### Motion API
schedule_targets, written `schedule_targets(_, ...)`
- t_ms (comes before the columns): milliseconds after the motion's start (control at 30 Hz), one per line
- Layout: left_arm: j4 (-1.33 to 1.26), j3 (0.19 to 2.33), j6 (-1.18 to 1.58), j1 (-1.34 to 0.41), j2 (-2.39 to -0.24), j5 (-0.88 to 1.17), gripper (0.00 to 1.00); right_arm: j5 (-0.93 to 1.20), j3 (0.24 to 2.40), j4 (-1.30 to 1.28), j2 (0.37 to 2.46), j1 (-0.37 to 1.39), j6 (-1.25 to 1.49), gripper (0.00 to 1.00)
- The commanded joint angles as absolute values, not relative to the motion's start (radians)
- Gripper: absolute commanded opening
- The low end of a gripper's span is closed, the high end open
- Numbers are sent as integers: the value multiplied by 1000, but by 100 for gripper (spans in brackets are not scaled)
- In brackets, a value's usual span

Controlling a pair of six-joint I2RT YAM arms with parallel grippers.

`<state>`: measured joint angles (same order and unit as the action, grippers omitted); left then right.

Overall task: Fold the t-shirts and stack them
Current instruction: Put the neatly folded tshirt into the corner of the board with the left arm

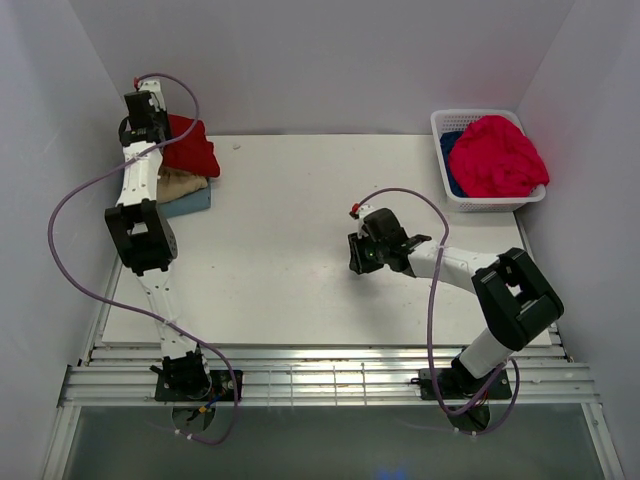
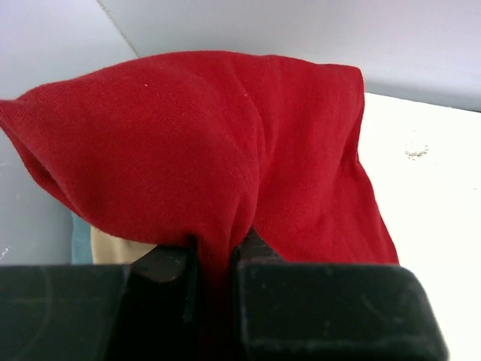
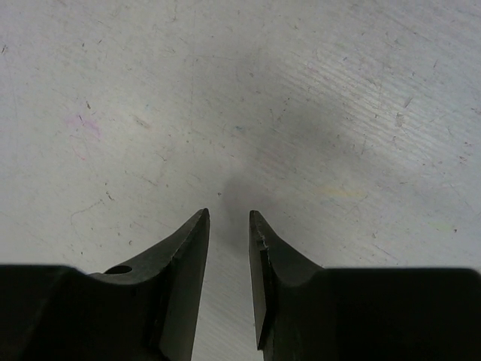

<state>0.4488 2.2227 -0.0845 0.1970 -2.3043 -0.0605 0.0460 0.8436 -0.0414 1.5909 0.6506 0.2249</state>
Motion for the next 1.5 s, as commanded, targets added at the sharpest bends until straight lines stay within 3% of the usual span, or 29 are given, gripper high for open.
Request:
schedule_targets(0, 411, 2235, -71, 221, -2240, -35, 0, 60, 887, -11, 1609, 664, 215, 34)
schedule_targets(167, 402, 2175, -72, 252, -2243, -57, 0, 55, 890, -12, 1620, 672, 213, 34)
schedule_targets(567, 355, 2118, -126, 273, -2341, -354, 0, 43, 894, -37, 1605, 678, 199, 34)
schedule_targets(600, 348, 2120, -126, 273, -2347, -386, 5, 41, 893, -38, 1603, 678, 196, 34)
schedule_targets(667, 334, 2128, -136, 275, -2358, -486, 32, 41, 891, -37, 1601, 680, 193, 34)
schedule_targets(700, 321, 2129, -140, 275, -2365, -514, 74, 40, 887, -35, 1600, 681, 192, 34)
schedule_targets(733, 307, 2128, -141, 276, -2367, -543, 86, 37, 887, -35, 1600, 681, 189, 34)
schedule_targets(800, 284, 2123, -141, 276, -2367, -581, 98, 41, 884, -29, 1594, 681, 183, 34)
schedule_targets(967, 232, 2119, -118, 253, -2313, -716, 98, 28, 891, -29, 1546, 684, 184, 35)
schedule_targets(1133, -115, 1953, -240, 155, -2081, -827, 98, -33, 887, -34, 1456, 684, 187, 35)
schedule_targets(1400, -112, 1742, -131, -220, -1690, -703, 98, -93, 907, -52, 1298, 686, 199, 34)
schedule_targets(1467, -42, 1576, 107, -256, -1607, -477, 98, -148, 908, -60, 1243, 686, 199, 33)
